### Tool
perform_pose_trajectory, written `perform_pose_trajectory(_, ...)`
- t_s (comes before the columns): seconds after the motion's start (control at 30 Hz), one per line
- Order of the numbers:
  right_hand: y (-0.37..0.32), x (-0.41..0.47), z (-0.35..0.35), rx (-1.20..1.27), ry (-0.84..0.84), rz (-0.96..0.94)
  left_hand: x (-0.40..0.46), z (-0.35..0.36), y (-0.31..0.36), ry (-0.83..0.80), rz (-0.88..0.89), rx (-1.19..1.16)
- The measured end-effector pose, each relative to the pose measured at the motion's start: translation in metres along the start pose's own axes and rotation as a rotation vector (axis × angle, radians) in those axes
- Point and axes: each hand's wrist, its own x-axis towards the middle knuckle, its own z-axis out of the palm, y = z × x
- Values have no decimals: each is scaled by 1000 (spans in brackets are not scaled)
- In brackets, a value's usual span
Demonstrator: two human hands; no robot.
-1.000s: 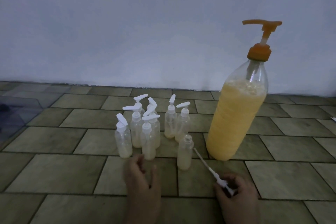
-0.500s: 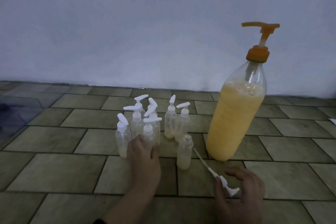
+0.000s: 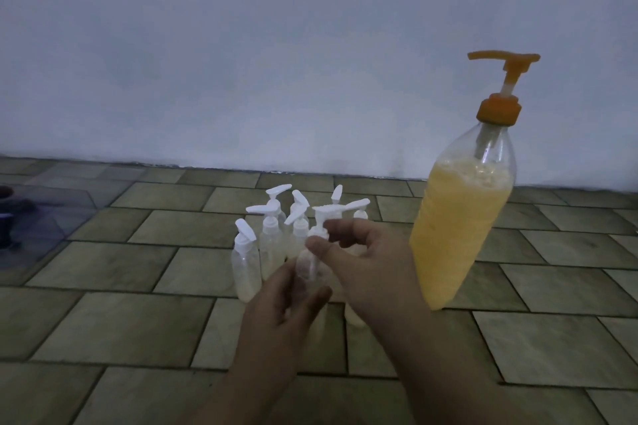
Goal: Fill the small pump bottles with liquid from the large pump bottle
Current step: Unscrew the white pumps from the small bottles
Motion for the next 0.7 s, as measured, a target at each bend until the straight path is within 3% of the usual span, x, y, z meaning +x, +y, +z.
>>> perform_pose_trajectory(0.1, -3, 11, -11, 116, -65, 62, 4, -5, 8, -59, -61, -179)
perform_pose_trajectory(0.2, -3, 14, -17, 258, -55, 113, 11, -4, 15, -121, -42, -191)
perform_pose_trajectory(0.3, -8, 9, -15, 165, -108, 84, 11, 1, 20, -208, 20, -177)
perform_pose_trajectory(0.47, -13, 8, -35, 220, 31, 32, 12, 4, 21, -176, 16, -254)
perform_pose_trajectory(0.63, -25, 1, -34, 169, -56, -24, 12, 9, 17, -228, 61, -118)
perform_pose_trajectory(0.7, -33, 0, -37, 211, 3, -88, 13, 9, 12, -199, 49, -72)
